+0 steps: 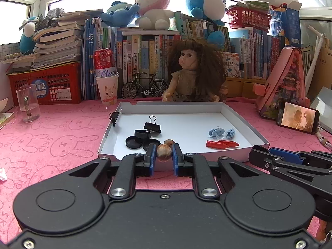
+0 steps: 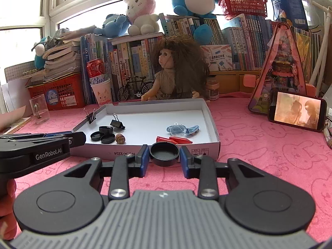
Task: Organize rigid objects
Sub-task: 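Carry the nut and black lid over the tray and lower both tools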
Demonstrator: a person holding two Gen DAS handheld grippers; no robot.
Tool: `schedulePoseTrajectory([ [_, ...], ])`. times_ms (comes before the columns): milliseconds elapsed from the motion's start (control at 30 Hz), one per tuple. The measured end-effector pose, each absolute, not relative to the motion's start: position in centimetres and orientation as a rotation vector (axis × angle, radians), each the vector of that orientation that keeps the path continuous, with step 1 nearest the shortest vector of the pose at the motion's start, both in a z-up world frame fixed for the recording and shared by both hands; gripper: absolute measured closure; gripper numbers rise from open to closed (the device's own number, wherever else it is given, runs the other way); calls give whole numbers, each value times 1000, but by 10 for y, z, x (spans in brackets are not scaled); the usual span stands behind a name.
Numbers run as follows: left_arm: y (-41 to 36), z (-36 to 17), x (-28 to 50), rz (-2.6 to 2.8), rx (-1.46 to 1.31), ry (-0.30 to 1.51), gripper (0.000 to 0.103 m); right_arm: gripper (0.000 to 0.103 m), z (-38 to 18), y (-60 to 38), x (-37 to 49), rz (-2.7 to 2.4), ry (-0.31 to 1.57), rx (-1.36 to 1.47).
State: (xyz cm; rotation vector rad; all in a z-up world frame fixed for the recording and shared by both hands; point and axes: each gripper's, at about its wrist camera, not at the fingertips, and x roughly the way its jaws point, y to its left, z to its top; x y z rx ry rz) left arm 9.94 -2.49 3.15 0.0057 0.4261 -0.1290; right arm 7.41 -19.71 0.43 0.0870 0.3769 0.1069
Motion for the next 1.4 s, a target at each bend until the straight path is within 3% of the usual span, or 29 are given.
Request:
schedulePoseTrajectory([
  [1400, -18, 45, 205, -70, -15, 475, 87, 66, 14, -211, 156, 84, 441, 162],
])
